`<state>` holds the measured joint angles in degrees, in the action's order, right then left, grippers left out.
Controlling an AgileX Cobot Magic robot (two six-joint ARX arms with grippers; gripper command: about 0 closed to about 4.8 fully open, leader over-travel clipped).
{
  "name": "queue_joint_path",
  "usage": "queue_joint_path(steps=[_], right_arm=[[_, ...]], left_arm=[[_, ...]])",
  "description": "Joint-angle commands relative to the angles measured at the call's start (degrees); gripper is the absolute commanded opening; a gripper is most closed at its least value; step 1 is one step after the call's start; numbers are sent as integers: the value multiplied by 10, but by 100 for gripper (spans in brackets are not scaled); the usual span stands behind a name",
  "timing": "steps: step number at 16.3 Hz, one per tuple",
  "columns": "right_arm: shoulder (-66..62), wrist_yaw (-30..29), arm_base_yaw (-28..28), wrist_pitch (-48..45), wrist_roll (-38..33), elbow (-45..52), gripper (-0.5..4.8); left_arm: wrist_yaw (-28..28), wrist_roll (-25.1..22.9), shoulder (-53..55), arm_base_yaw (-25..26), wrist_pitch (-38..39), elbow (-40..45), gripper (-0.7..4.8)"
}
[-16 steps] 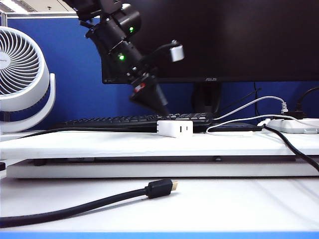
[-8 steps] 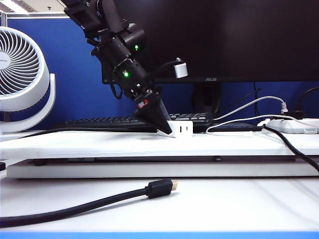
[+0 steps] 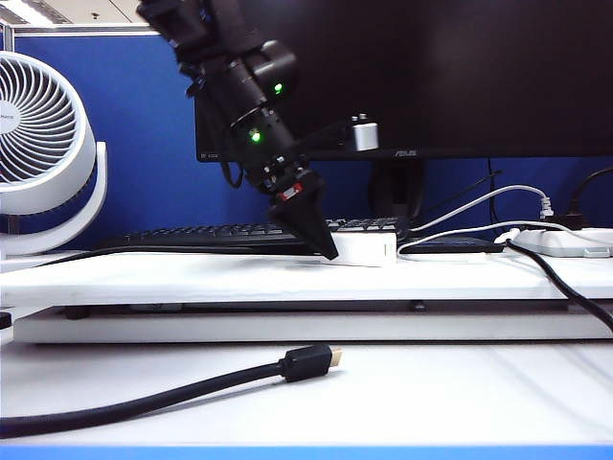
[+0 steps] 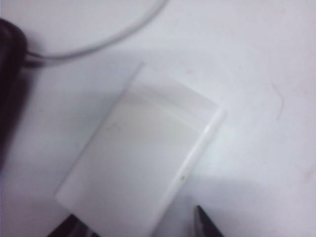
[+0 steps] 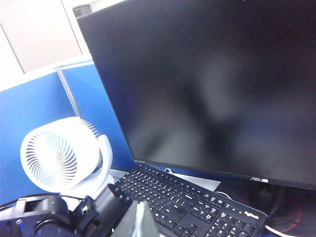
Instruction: Pick up the Type-C charging cable and the charging base, insert one end of the Type-C charger into the corresponding slot on the base, and finally place the plugged-in charger back on the table.
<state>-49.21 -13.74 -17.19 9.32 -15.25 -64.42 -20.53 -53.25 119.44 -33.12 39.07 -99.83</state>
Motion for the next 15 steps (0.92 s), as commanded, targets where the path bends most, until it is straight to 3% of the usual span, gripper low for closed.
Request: queue_joint_path(steps=[1, 5, 11, 12, 14, 15], right_arm=[[3, -4, 0, -10, -2, -2, -1], [14, -4, 0, -10, -2, -2, -1], [13, -4, 0, -10, -2, -2, -1], [13, -5, 0, -10, -2, -2, -1], [14, -9, 0, -10, -2, -2, -1], [14, -11, 0, -10, -2, -2, -1]], left_arm=[[15, -37, -17, -12, -3, -2, 454], [25, -77, -16, -23, -41, -1, 458], [10, -76, 7, -33, -54, -1, 432], [8, -73, 14, -37, -54, -1, 408], [9, -27, 20, -39, -53, -1, 201], [10, -5, 20, -39, -53, -1, 165]])
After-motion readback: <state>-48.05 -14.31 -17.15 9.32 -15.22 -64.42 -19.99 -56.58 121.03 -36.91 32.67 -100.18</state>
